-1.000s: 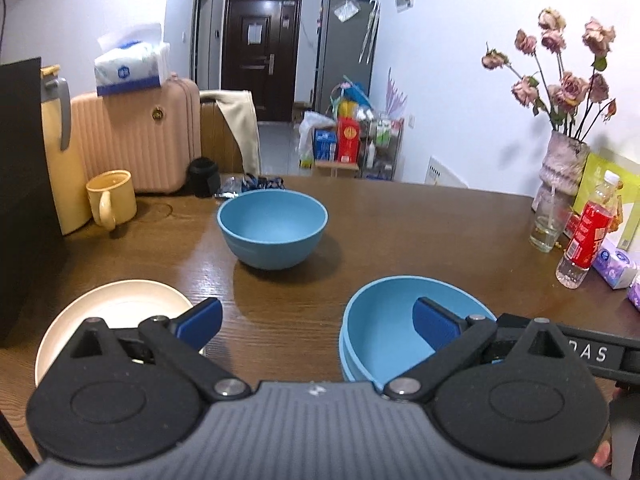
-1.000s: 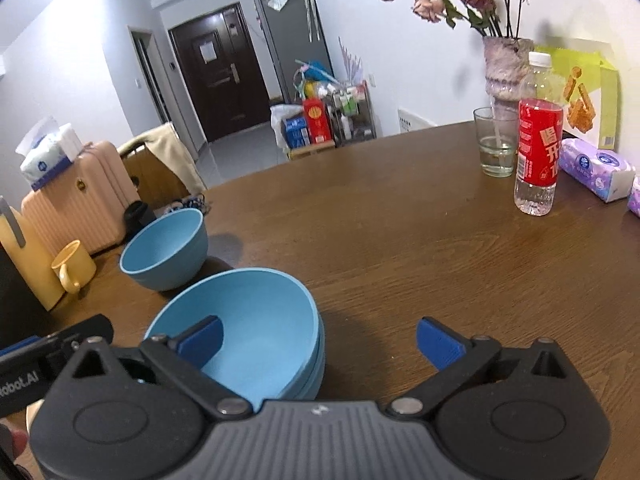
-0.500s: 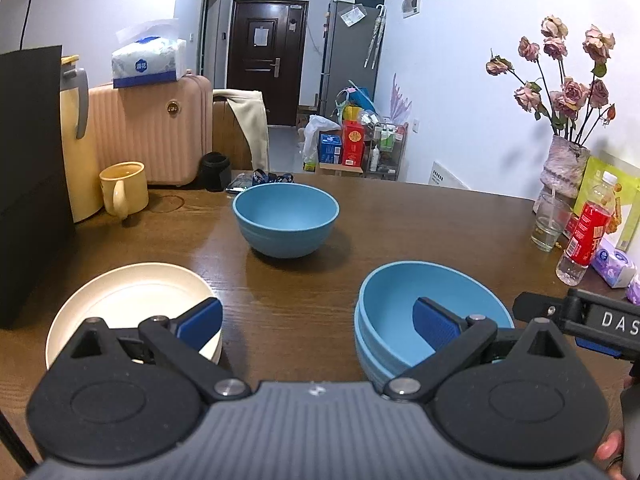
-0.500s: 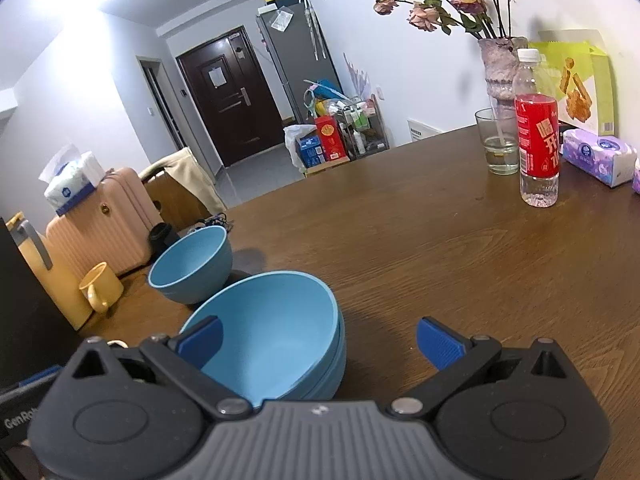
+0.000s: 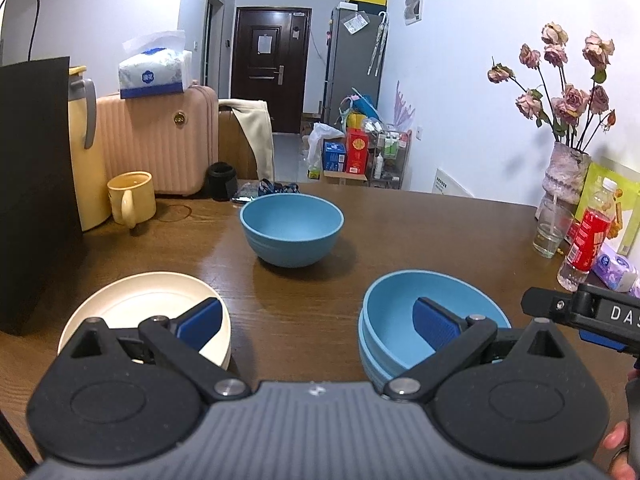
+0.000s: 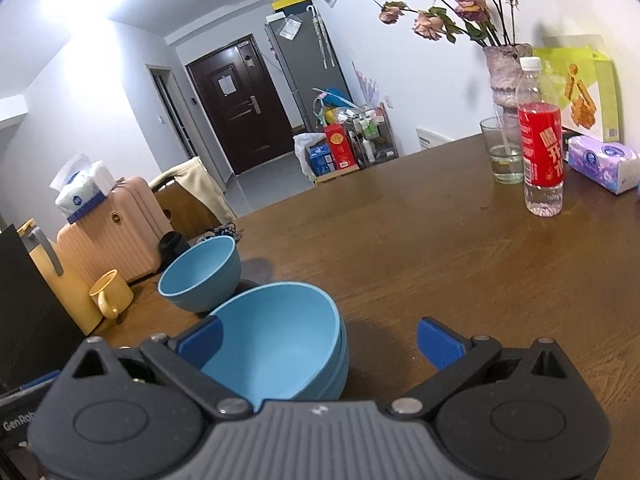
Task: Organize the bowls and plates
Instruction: 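Raise both open tools and move them toward the remaining blue bowl, then lower both open tools around opposite sides of that bowl's rim, then close both tools on the rim of the blue bowl, then lift and carry the gripped blue bowl with both tools toward the bowl stack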
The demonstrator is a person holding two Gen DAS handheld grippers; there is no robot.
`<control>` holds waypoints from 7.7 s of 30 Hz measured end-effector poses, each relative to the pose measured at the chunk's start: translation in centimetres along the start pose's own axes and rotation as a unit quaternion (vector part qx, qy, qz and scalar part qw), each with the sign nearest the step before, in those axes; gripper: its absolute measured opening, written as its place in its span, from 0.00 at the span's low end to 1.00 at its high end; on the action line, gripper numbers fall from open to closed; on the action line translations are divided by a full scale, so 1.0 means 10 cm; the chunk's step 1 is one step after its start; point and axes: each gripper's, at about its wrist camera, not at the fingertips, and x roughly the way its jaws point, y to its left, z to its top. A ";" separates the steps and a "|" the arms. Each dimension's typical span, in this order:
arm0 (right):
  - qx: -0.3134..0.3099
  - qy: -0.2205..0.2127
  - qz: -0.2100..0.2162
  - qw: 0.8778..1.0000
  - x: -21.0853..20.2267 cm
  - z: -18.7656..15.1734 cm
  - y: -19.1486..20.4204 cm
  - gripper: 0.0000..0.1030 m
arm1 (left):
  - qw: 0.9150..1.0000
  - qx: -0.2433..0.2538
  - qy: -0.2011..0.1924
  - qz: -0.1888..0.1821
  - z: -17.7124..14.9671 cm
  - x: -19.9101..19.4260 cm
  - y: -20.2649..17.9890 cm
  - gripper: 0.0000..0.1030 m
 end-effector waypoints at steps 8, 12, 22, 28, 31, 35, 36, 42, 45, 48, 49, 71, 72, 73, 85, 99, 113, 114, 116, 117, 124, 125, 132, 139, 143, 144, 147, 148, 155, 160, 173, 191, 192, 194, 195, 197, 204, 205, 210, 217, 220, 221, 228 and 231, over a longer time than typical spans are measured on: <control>-0.034 -0.008 0.011 0.999 0.04 0.17 0.09 1.00 | 1.000 -0.002 -0.008 0.006 0.12 0.01 -0.01 1.00; -0.052 -0.009 0.017 0.998 0.09 0.26 0.15 1.00 | 1.000 -0.005 -0.010 0.013 0.20 0.06 0.00 1.00; -0.086 -0.006 0.040 0.995 0.26 0.49 0.32 1.00 | 1.000 -0.016 -0.001 0.020 0.36 0.25 0.06 1.00; -0.093 -0.007 0.061 0.994 0.38 0.65 0.45 1.00 | 0.999 -0.025 0.004 0.025 0.46 0.34 0.13 1.00; -0.090 -0.004 0.073 0.993 0.44 0.73 0.49 1.00 | 0.999 -0.029 0.006 0.028 0.52 0.38 0.17 1.00; -0.087 0.007 0.082 0.993 0.54 0.84 0.55 1.00 | 0.999 -0.033 0.006 0.034 0.60 0.44 0.21 1.00; -0.087 0.010 0.084 0.993 0.57 0.87 0.57 1.00 | 0.999 -0.034 0.006 0.035 0.63 0.45 0.22 1.00; -0.099 0.031 0.097 0.990 0.77 1.02 0.70 1.00 | 0.998 -0.036 0.007 0.044 0.76 0.54 0.26 1.00; -0.101 0.040 0.102 0.989 0.86 1.10 0.75 1.00 | 0.998 -0.039 0.007 0.046 0.81 0.60 0.29 1.00; -0.085 0.050 0.119 0.988 0.96 1.18 0.73 1.00 | 0.998 -0.043 0.013 0.049 0.88 0.66 0.33 1.00; -0.080 0.052 0.124 0.988 0.99 1.20 0.73 1.00 | 0.998 -0.044 0.015 0.051 0.90 0.69 0.34 1.00; -0.101 0.108 0.144 0.978 1.72 1.62 0.76 1.00 | 0.994 -0.062 0.028 0.090 1.19 1.09 0.48 1.00; -0.106 0.113 0.142 0.978 1.77 1.63 0.78 1.00 | 0.993 -0.065 0.030 0.093 1.19 1.11 0.49 1.00; -0.112 0.120 0.139 0.977 1.83 1.62 0.81 1.00 | 0.993 -0.068 0.032 0.096 1.21 1.13 0.51 1.00; -0.144 0.196 0.073 0.967 2.40 1.56 1.11 1.00 | 0.990 -0.062 0.075 0.104 1.43 1.56 0.77 1.00; -0.107 0.254 0.009 0.961 2.93 1.45 1.44 0.93 | 0.975 -0.065 0.173 0.127 1.57 2.42 0.94 1.00; -0.082 0.283 -0.042 0.955 3.32 1.27 1.55 0.64 | 0.961 -0.081 0.239 0.109 1.44 3.02 0.93 0.62; -0.080 0.285 -0.045 0.954 3.33 1.26 1.55 0.60 | 0.961 -0.081 0.242 0.109 1.43 3.05 0.92 0.57; -0.078 0.290 -0.047 0.953 3.37 1.22 1.56 0.52 | 0.959 -0.086 0.250 0.104 1.40 3.12 0.93 0.48; -0.079 0.294 -0.047 0.951 3.38 1.20 1.56 0.48 | 0.957 -0.090 0.255 0.101 1.39 3.15 0.94 0.43; -0.088 0.302 -0.052 0.948 3.47 1.12 1.63 0.25 | 0.954 -0.099 0.266 0.095 1.35 3.27 1.00 0.24; -0.088 0.303 -0.051 0.947 3.47 1.11 1.63 0.23 | 0.954 -0.100 0.267 0.093 1.34 3.29 1.00 0.21; -0.091 0.304 -0.050 0.947 3.53 1.05 1.65 0.09 | 0.954 -0.097 0.266 0.094 1.29 3.33 1.02 0.11; -0.093 0.294 -0.042 0.950 3.49 1.04 1.63 0.07 | 0.956 -0.095 0.261 0.092 1.28 3.31 1.02 0.10; -0.101 0.287 -0.043 0.952 3.44 1.04 1.66 0.07 | 0.958 -0.089 0.255 0.096 1.30 3.26 1.00 0.10; -0.103 0.285 -0.043 0.952 3.43 1.05 1.68 0.07 | 0.958 -0.088 0.254 0.096 1.31 3.25 0.99 0.10; -0.104 0.281 -0.041 0.953 3.37 1.08 1.69 0.07 | 0.960 -0.088 0.250 0.095 1.35 3.18 0.99 0.10; -0.104 0.279 -0.040 0.954 3.34 1.09 1.69 0.07 | 0.960 -0.087 0.248 0.095 1.36 3.16 0.98 0.10; -0.104 0.266 -0.037 0.957 3.09 1.17 1.73 0.07 | 0.964 -0.084 0.234 0.094 1.44 2.92 0.94 0.10; -0.107 0.254 -0.035 0.961 2.86 1.23 1.78 0.07 | 0.967 -0.083 0.222 0.094 1.51 2.70 0.91 0.11; -0.105 0.227 -0.026 0.968 2.28 1.35 1.81 0.07 | 0.974 -0.075 0.194 0.091 1.65 2.12 0.78 0.11; -0.104 0.198 -0.029 0.974 1.58 1.44 1.71 0.07 | 0.981 -0.062 0.166 0.082 1.70 1.48 0.52 0.11; -0.105 0.196 -0.030 0.975 1.54 1.44 1.70 0.07 | 0.981 -0.062 0.165 0.081 1.71 1.45 0.50 0.11; -0.103 0.192 -0.031 0.975 1.46 1.45 1.68 0.07 | 0.982 -0.060 0.161 0.080 1.70 1.38 0.47 0.11; -0.102 0.190 -0.031 0.976 1.42 1.45 1.66 0.07 | 0.982 -0.059 0.160 0.079 1.70 1.34 0.45 0.11; -0.100 0.187 -0.031 0.977 1.33 1.45 1.63 0.07 | 0.983 -0.056 0.158 0.078 1.70 1.28 0.40 0.11; -0.096 0.175 -0.038 0.979 1.04 1.46 1.52 0.07 | 0.985 -0.046 0.152 0.069 1.65 1.03 0.22 0.11; -0.096 0.173 -0.039 0.979 1.00 1.45 1.50 0.07 | 0.985 -0.044 0.151 0.068 1.64 1.01 0.19 0.11; -0.092 0.166 -0.046 0.981 0.81 1.42 1.39 0.07 | 0.986 -0.038 0.147 0.062 1.58 0.86 0.06 0.11; -0.084 0.161 -0.058 0.982 0.57 1.34 1.20 0.07 | 0.987 -0.032 0.150 0.046 1.44 0.71 -0.11 0.11; -0.081 0.162 -0.065 0.981 0.50 1.28 1.10 0.07 | 0.987 -0.028 0.154 0.040 1.36 0.68 -0.17 0.11; -0.080 0.162 -0.067 0.981 0.48 1.27 1.07 0.07 | 0.987 -0.026 0.155 0.038 1.34 0.68 -0.20 0.10; -0.066 0.166 -0.079 0.981 0.38 1.13 0.80 0.07 | 0.986 -0.017 0.164 0.026 1.16 0.65 -0.39 0.10; -0.061 0.171 -0.084 0.980 0.37 1.06 0.69 0.07 | 0.985 -0.014 0.169 0.023 1.08 0.67 -0.46 0.10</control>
